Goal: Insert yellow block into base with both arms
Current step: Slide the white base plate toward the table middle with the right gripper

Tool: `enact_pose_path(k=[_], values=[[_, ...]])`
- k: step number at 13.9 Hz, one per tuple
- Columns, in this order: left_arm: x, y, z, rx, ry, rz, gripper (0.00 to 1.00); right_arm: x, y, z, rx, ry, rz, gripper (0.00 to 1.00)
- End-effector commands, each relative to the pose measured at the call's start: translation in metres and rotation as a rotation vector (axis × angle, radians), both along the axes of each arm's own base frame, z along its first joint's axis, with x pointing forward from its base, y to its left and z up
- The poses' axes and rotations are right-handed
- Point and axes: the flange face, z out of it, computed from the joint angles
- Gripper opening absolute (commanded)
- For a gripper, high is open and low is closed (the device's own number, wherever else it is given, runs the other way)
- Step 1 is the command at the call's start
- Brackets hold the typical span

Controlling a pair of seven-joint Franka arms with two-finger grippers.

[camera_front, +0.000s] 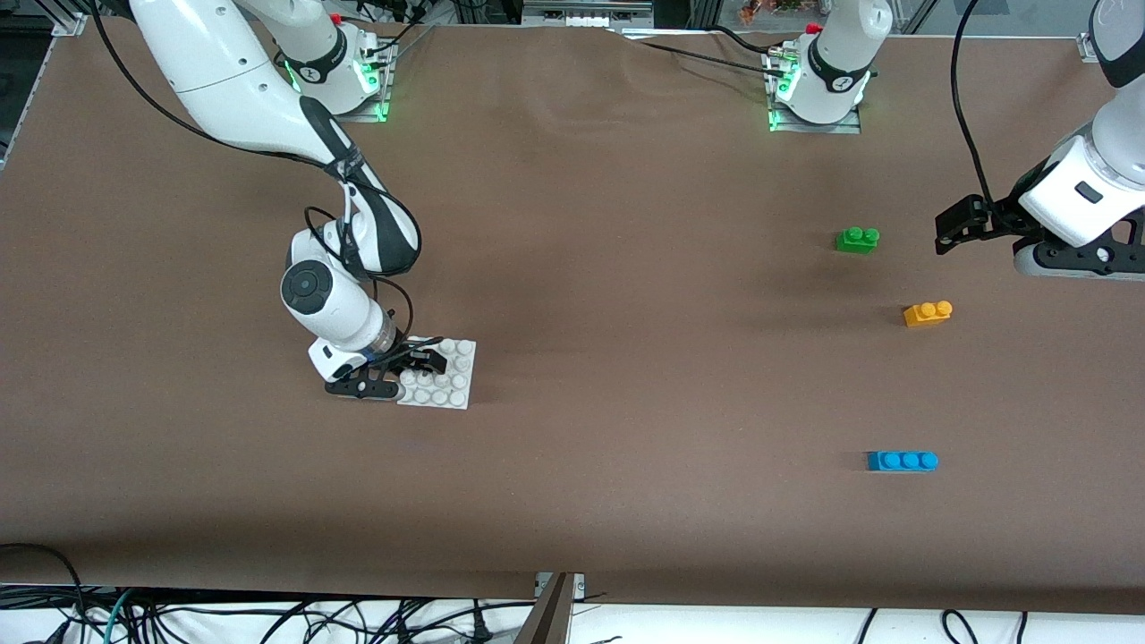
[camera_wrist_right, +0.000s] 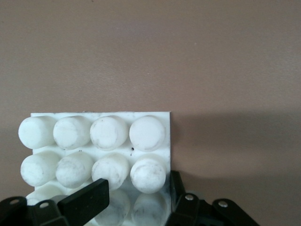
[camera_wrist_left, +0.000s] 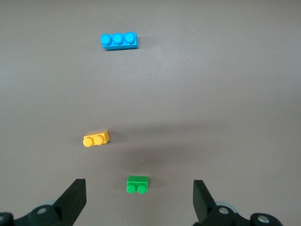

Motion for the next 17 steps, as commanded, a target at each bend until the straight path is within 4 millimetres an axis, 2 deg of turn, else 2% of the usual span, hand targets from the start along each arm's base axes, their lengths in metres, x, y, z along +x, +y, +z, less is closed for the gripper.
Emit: enact_pose_path(k=[1,5,11,14,17], values=[[0.003,0.003,0.006,-0.028,0.005,-0.011,1.0,0.001,0.034,-0.014,0.019,-0.015,0.039,0.6],[0.003,0.003,0.006,-0.028,0.005,-0.011,1.0,-0.009,0.098,-0.018,0.034,-0.03,0.049,0.6],[0.003,0.006,0.006,-0.028,0.007,-0.007,1.0,-0.025,0.179,-0.031,0.051,-0.051,0.059,0.6],[0.003,0.006,0.006,-0.028,0.007,-0.007,1.0,-0.035,0.209,-0.039,0.063,-0.054,0.074,0.6],[0.004,0.006,0.006,-0.028,0.005,-0.007,1.0,-0.05,0.24,-0.036,0.081,-0.057,0.073,0.6]])
